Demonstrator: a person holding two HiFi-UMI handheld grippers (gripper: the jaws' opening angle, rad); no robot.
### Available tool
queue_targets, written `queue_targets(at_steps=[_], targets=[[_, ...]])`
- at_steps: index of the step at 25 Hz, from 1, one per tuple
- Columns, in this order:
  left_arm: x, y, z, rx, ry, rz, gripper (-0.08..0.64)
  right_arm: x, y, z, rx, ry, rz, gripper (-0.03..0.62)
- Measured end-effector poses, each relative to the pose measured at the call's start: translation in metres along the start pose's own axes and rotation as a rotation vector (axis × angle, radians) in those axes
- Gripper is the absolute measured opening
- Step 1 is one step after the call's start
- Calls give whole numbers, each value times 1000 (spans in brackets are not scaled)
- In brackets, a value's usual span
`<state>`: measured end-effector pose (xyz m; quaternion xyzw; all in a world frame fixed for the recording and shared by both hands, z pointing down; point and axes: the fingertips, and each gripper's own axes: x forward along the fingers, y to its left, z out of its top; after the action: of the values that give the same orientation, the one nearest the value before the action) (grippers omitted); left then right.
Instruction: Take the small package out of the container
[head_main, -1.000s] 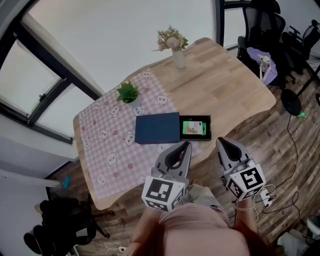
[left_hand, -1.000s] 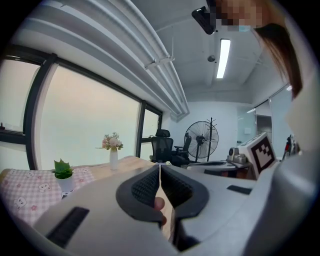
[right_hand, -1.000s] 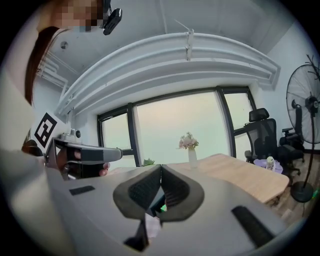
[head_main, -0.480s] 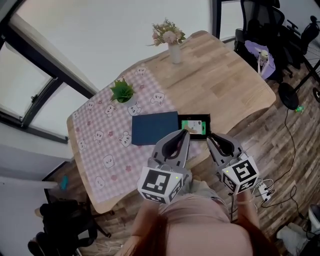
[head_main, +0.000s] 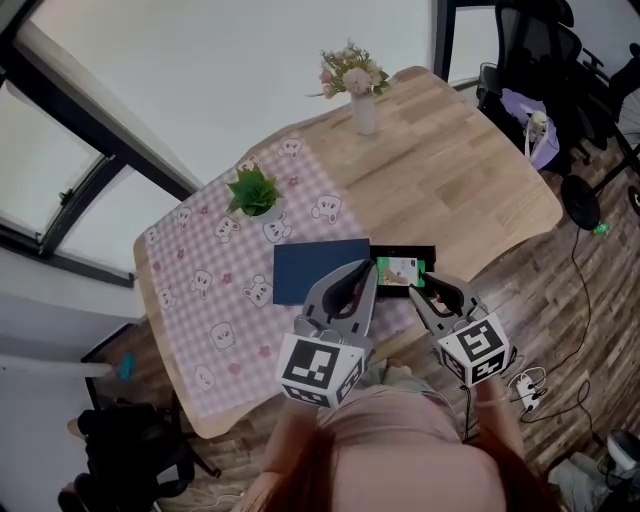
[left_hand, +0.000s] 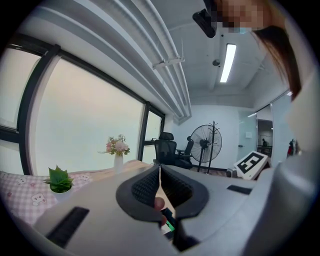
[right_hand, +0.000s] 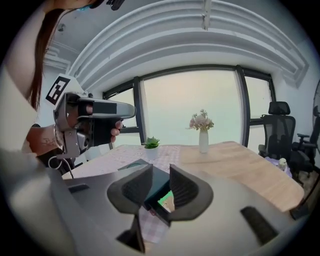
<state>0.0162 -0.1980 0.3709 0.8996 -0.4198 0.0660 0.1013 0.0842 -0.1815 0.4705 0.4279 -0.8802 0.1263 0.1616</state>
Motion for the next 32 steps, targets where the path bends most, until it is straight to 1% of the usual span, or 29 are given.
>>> queue_targets(at_steps=[3,8,17,22,26,32], targets=[[4,13,0,-4,0,2,14,14,0,-7,-29,39,10,114],[7,28,-5,-20,16,14,14,33,1,-21,-76,110,51,147],[16,45,-12,-43,39,-8,14,64,1,-45,-154,224,114,200],[20,54,-16,-55,49,-12,14,77,0,-63,-194,289,154,218],[25,65,-22,-72,62,-8,14,89,-2,-75,-208,334,183,255],[31,75,-29,-94,83,-9,14,103,-6,-95,-230,410,217,276]])
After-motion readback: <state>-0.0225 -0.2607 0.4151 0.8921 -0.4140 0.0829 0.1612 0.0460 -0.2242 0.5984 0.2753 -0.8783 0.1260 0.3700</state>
